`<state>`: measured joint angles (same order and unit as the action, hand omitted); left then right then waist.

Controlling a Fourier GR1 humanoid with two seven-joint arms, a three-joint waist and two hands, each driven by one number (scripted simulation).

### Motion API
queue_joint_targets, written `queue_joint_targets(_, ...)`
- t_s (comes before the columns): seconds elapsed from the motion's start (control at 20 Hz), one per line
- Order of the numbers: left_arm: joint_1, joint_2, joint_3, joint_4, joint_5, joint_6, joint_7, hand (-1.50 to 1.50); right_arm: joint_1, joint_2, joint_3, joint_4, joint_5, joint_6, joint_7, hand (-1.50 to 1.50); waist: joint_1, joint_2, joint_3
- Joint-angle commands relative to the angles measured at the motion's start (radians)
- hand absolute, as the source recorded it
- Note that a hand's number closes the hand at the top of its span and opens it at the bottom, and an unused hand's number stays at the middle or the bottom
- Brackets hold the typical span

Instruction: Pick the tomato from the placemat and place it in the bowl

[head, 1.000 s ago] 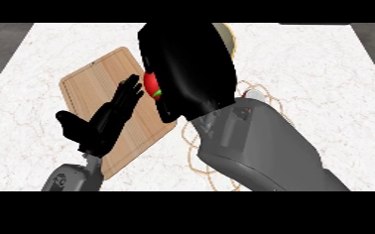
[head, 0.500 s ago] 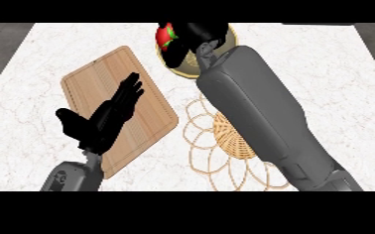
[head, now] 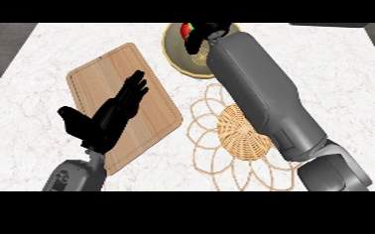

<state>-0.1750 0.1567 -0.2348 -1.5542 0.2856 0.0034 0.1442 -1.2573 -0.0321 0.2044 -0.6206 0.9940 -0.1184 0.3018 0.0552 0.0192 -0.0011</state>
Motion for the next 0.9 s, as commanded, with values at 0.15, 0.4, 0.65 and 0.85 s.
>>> queue_joint_targets(0.15,0.010,-0.009,-0.017,0.004,-0.009,-0.022,-0.022,0.00,-0.037,-0.004,-0.117,0.269,-0.041,-0.078,0.002,-1.50,0.028,0.014,0.000)
queue_joint_targets(0.4,-0.013,-0.021,-0.012,0.019,-0.012,-0.019,-0.024,0.00,-0.063,-0.008,-0.223,0.295,-0.145,-0.118,-0.145,-1.50,0.034,0.019,0.001)
queue_joint_targets(0.65,-0.008,-0.027,-0.015,0.020,-0.023,-0.004,-0.019,0.00,0.005,0.004,-0.402,0.208,-0.340,-0.215,-0.322,-1.50,0.010,0.012,0.005)
queue_joint_targets(0.85,-0.005,-0.020,0.001,0.016,-0.016,0.007,0.008,0.00,0.016,0.031,-0.505,0.097,-0.497,-0.253,-0.504,-1.50,-0.004,-0.002,0.005)
